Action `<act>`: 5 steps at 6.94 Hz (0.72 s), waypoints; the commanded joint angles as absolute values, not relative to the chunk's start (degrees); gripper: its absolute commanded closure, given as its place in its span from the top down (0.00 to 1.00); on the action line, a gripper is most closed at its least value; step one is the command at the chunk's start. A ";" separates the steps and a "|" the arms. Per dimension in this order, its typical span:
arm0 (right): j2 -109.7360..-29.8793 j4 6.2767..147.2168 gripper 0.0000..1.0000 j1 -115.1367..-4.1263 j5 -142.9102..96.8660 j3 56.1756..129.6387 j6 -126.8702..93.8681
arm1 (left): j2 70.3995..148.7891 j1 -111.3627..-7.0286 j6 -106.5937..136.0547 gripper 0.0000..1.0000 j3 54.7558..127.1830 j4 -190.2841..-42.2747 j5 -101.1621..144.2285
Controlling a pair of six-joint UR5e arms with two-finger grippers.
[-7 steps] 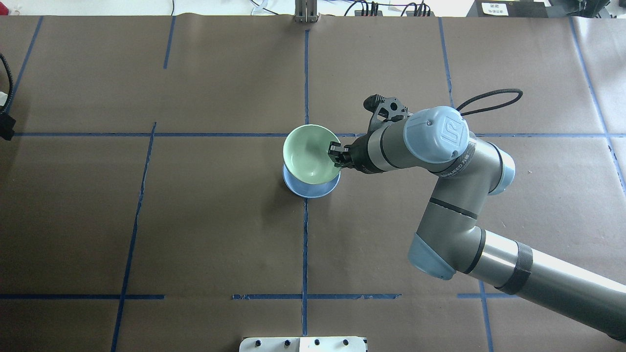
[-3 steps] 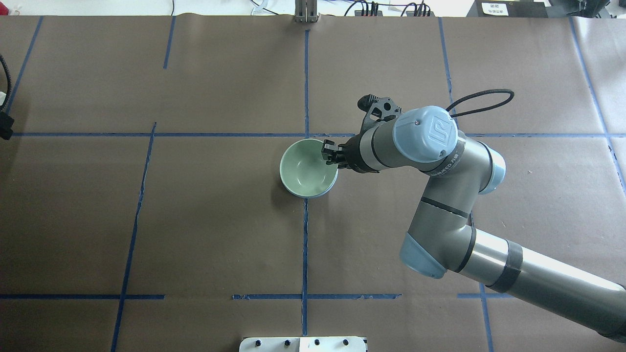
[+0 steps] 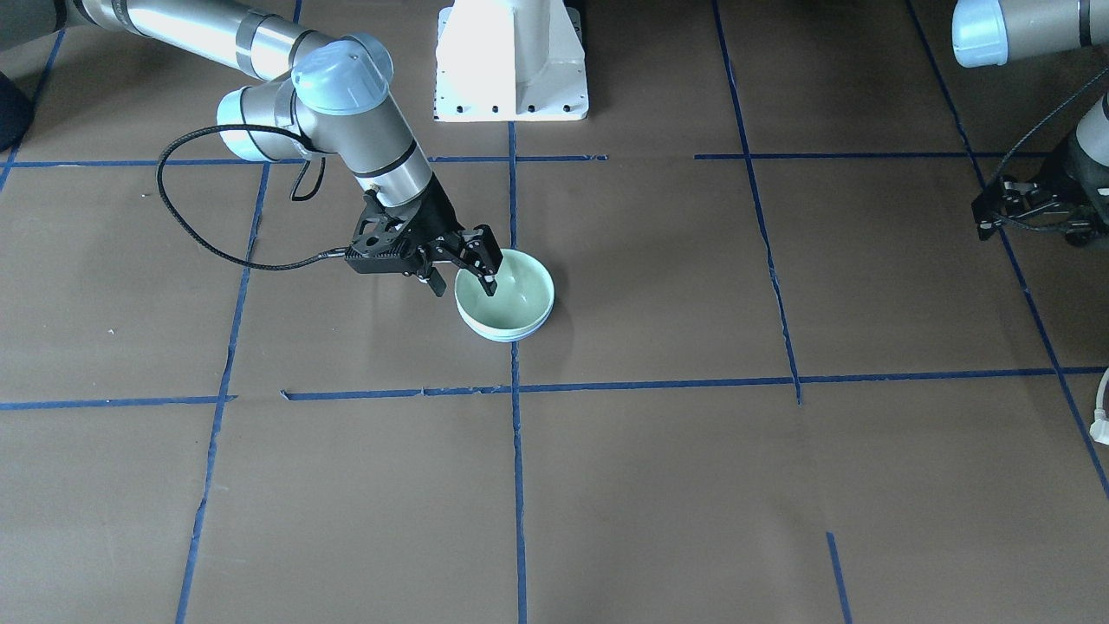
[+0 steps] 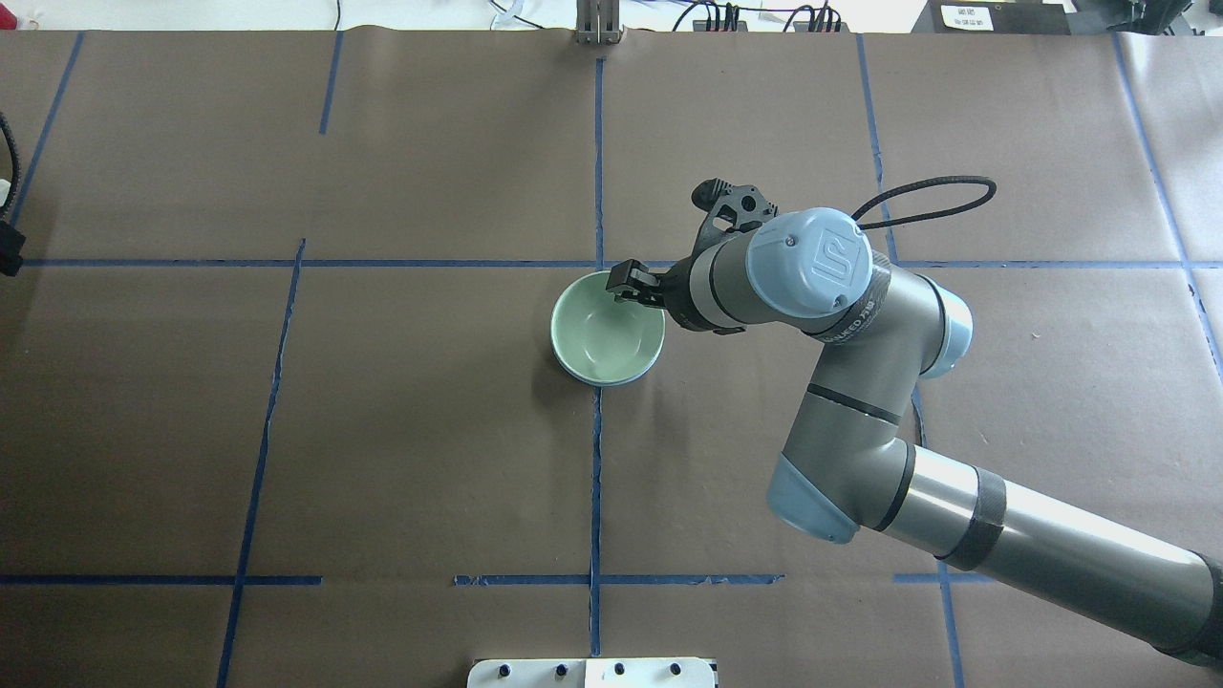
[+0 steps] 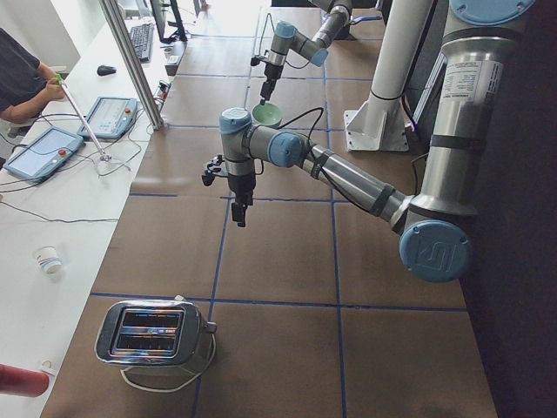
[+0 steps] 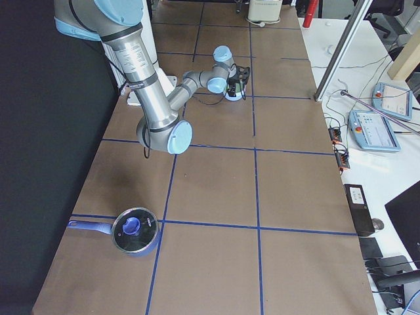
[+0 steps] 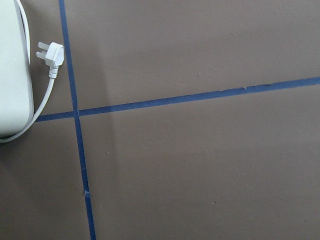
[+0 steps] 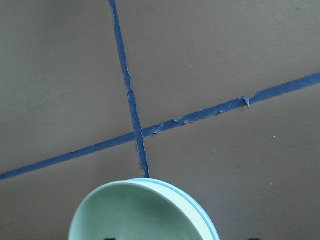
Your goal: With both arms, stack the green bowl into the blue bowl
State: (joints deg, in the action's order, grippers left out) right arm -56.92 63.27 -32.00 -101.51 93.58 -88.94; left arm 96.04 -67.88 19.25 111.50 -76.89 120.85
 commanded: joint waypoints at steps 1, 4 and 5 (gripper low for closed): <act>-57.65 68.43 1.00 -34.00 -103.26 96.22 -88.25 | 95.71 -68.03 19.16 1.00 111.53 -76.99 120.85; -61.50 88.38 1.00 -41.71 -109.92 105.27 -60.92 | 95.10 -73.71 9.97 1.00 106.56 -77.08 127.12; -65.26 88.24 1.00 -47.49 -116.39 105.29 -52.73 | 95.18 -77.39 3.23 1.00 101.56 -78.47 129.96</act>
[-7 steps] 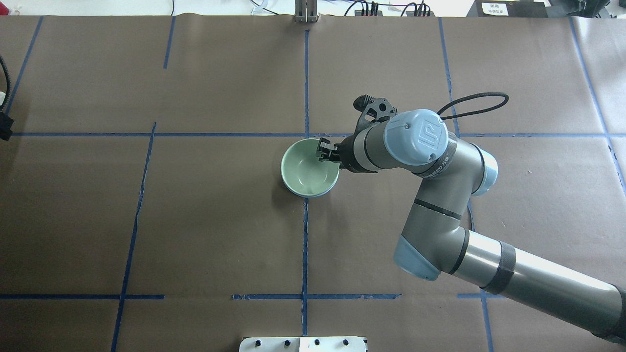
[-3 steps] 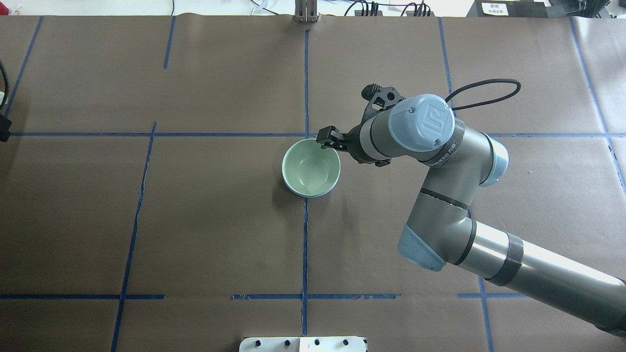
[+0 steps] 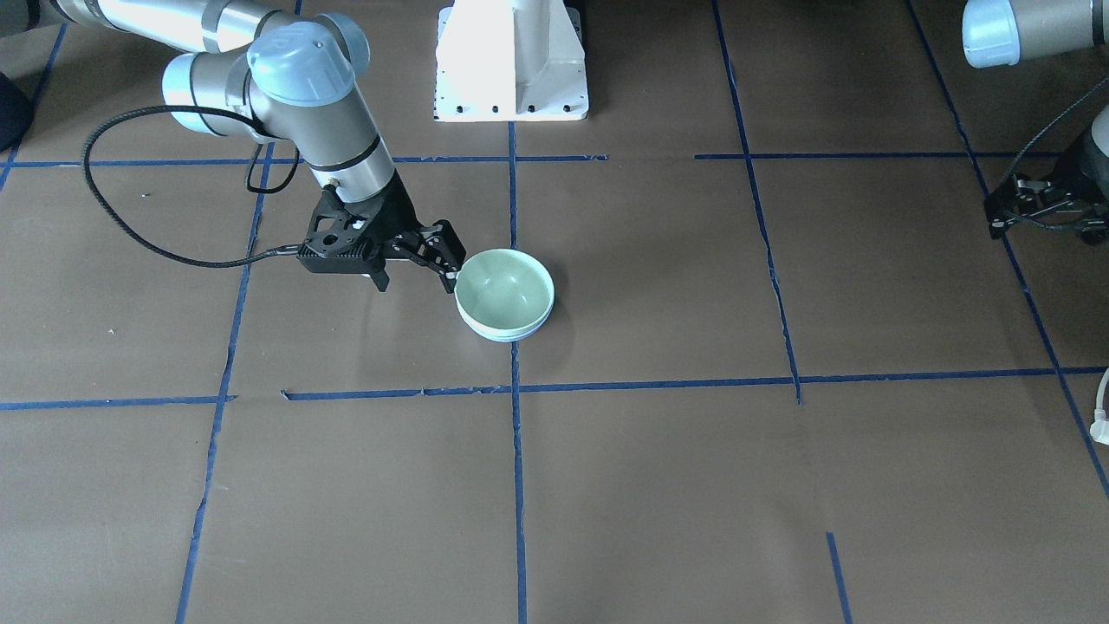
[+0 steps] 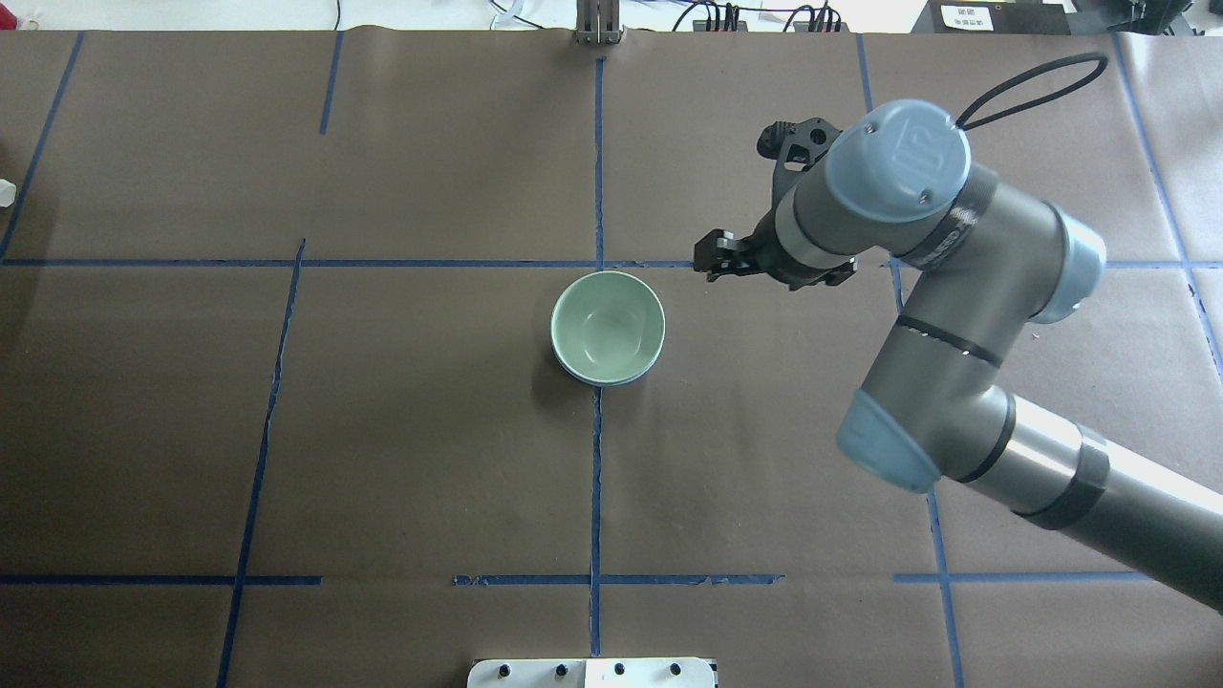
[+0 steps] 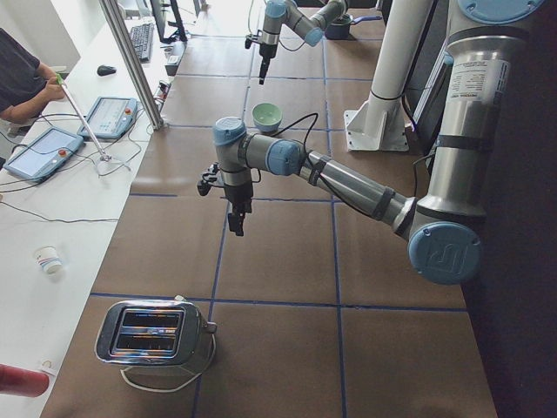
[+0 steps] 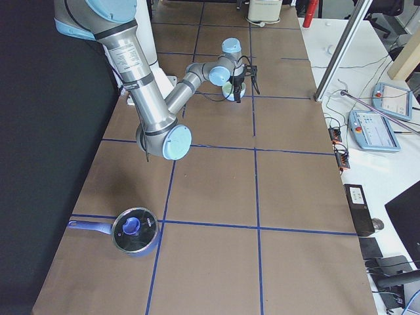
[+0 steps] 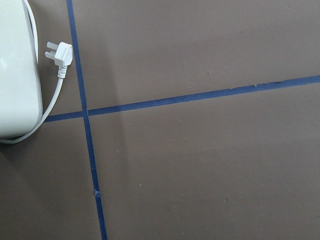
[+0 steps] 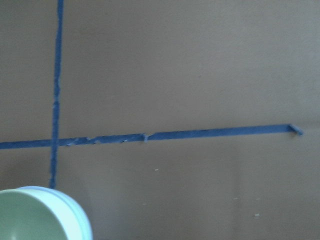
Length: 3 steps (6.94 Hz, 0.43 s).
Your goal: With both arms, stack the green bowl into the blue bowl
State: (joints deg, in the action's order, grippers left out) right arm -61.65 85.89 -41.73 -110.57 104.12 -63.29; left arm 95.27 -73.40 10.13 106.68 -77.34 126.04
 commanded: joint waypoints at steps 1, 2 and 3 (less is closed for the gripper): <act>-69.57 88.24 1.00 -54.25 -122.89 105.12 -42.03 | 95.10 -81.78 -2.06 1.00 95.77 -80.84 131.99; -73.70 88.16 1.00 -58.93 -126.00 104.86 -34.01 | 95.01 -85.74 -6.20 1.00 91.19 -81.56 135.67; -76.70 88.15 1.00 -62.45 -127.34 104.77 -29.23 | 94.66 -88.22 -10.07 1.00 87.66 -81.82 137.70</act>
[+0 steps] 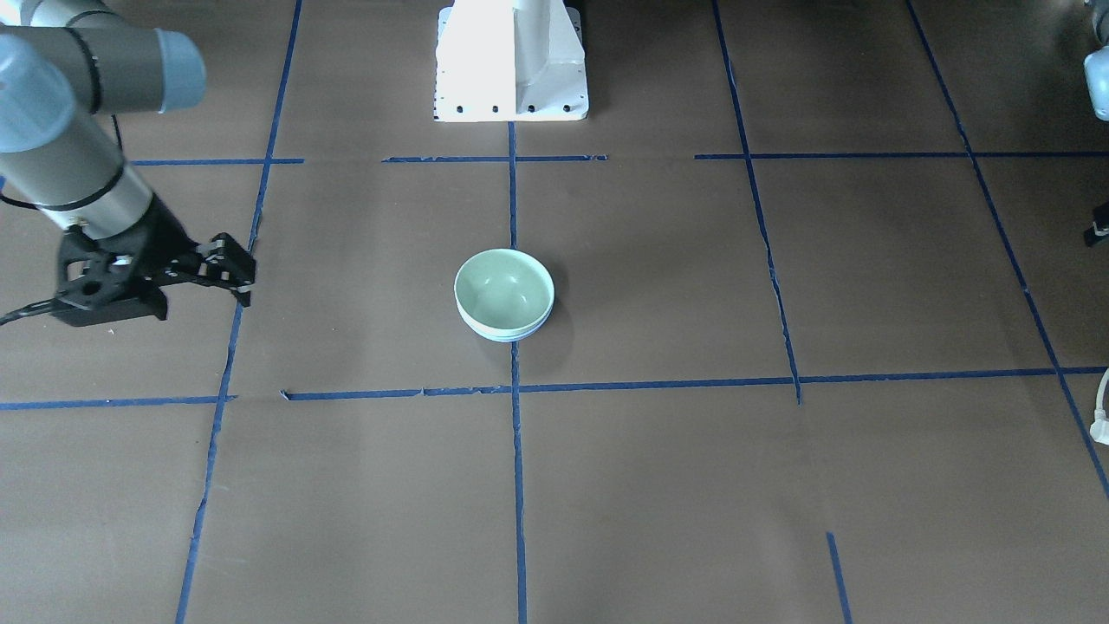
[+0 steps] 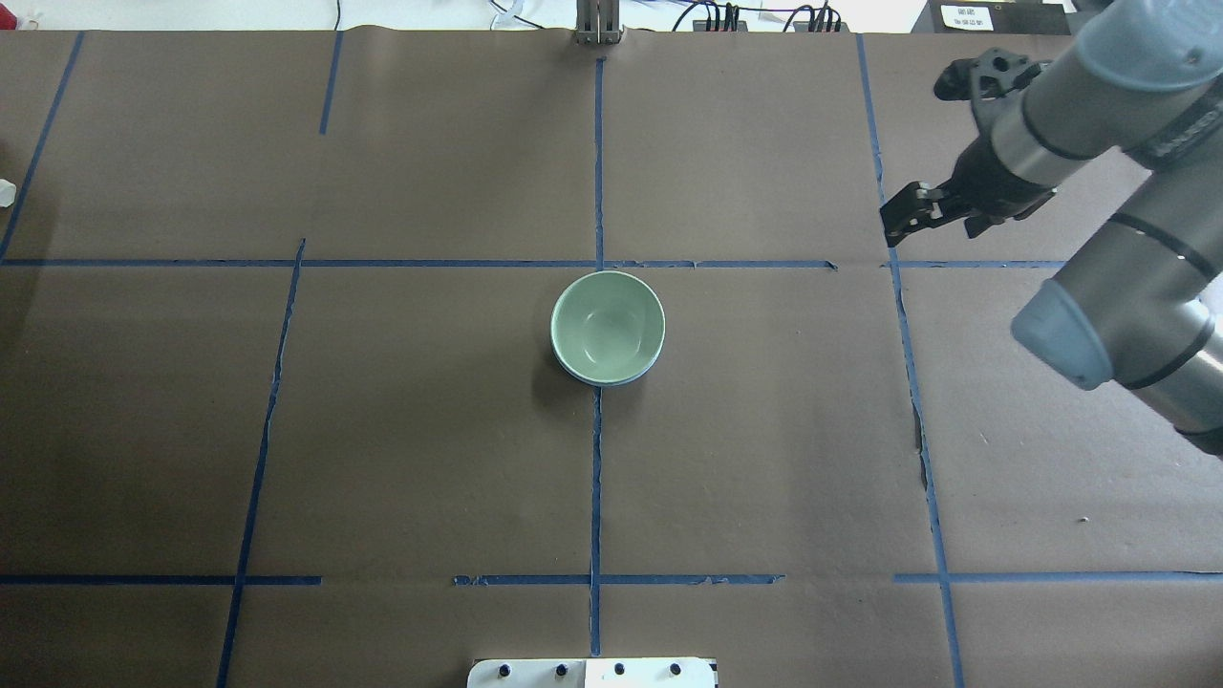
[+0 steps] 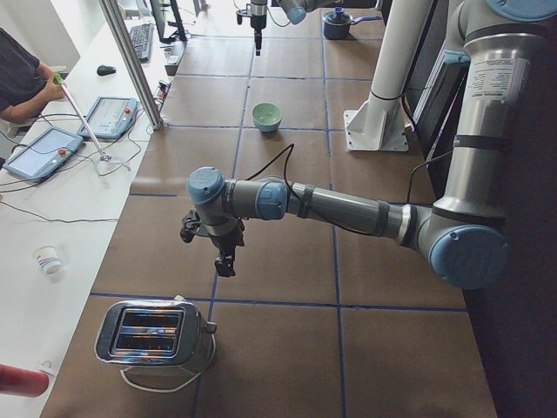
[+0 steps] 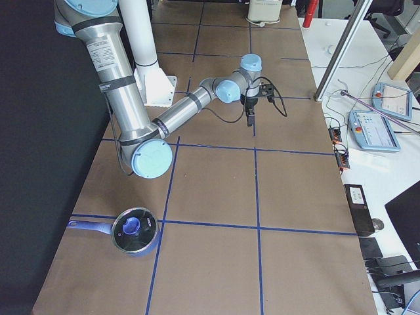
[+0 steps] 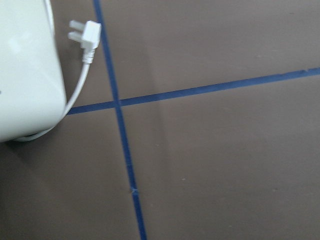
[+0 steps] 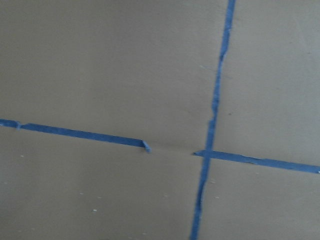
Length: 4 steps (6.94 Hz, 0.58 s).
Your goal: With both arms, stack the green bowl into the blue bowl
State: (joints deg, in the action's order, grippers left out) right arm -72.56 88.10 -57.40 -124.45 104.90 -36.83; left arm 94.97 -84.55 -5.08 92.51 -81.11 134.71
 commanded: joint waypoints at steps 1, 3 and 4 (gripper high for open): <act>-79.77 87.98 1.00 -65.54 -128.66 104.07 -23.96 | 93.79 -89.55 -11.50 1.00 86.93 -82.09 137.72; -87.50 87.89 1.00 -75.19 -133.40 102.58 -14.36 | 91.68 -91.66 -11.51 1.00 87.45 -82.09 137.72; -88.67 87.89 1.00 -78.28 -136.64 100.74 -13.46 | 91.58 -91.67 -11.60 1.00 87.45 -82.09 137.72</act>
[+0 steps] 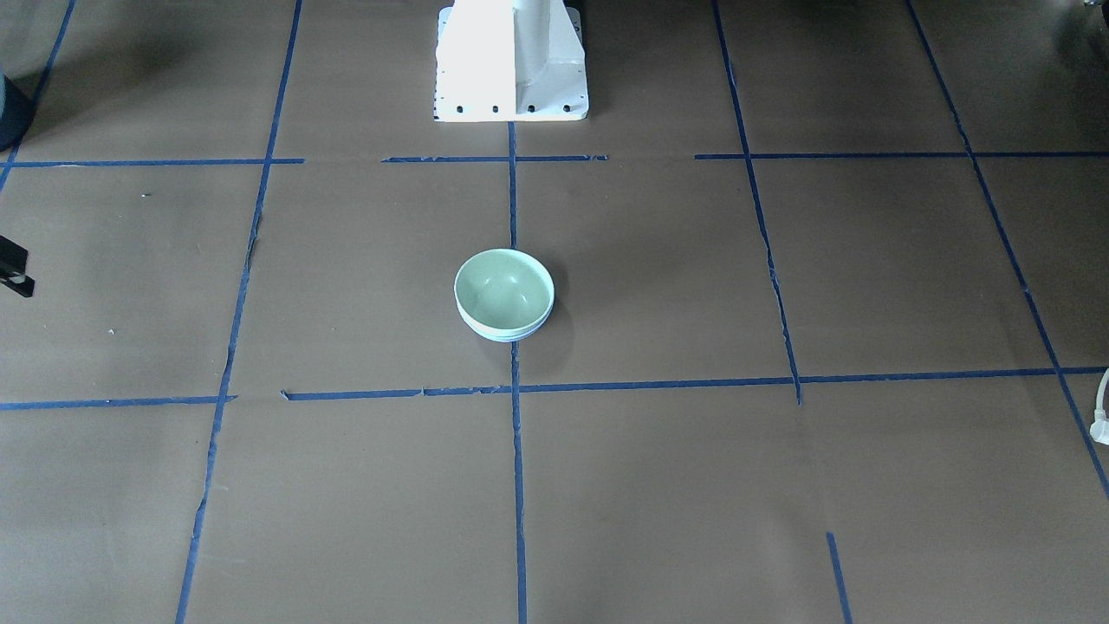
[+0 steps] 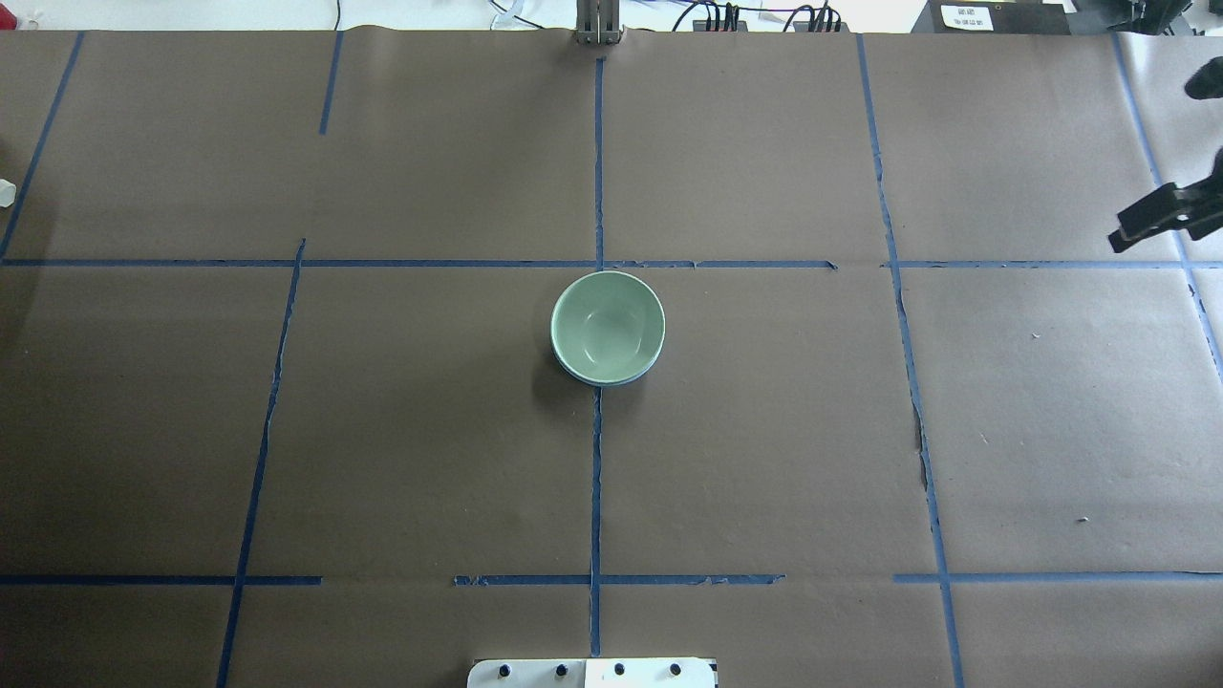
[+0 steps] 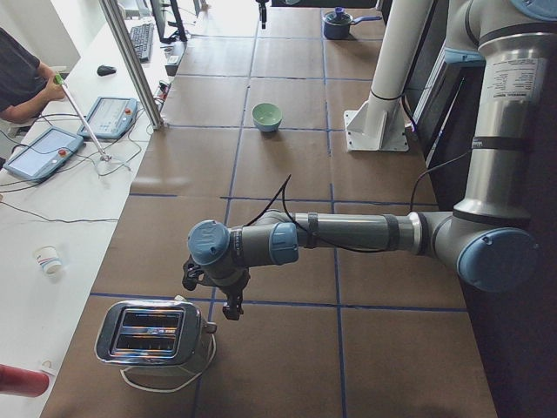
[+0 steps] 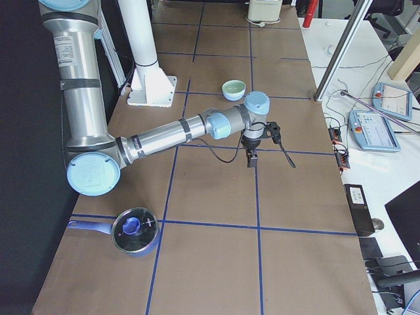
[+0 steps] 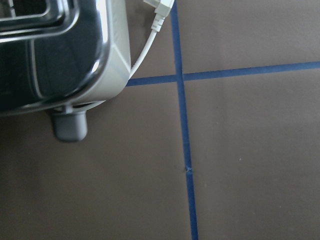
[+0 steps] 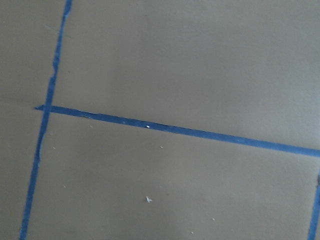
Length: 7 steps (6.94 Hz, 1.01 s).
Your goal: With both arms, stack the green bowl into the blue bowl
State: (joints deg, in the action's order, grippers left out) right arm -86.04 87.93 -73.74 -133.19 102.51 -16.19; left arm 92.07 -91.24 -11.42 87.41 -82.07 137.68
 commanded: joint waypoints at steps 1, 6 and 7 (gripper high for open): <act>-85.64 87.72 1.00 -78.66 -137.80 98.20 -13.19 | 91.58 -91.67 -11.60 1.00 87.36 -82.18 137.72; -94.63 87.63 1.00 -88.42 -137.72 92.90 0.35 | 90.62 -91.58 -11.51 1.00 86.92 -84.11 137.72; -95.01 87.63 1.00 -88.68 -137.64 93.16 0.44 | 90.53 -91.67 -11.51 1.00 86.84 -84.11 137.55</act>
State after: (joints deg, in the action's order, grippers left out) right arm -93.42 87.76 -88.30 -137.74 92.99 -0.33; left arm 90.63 -91.60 -11.53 86.95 -84.04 137.69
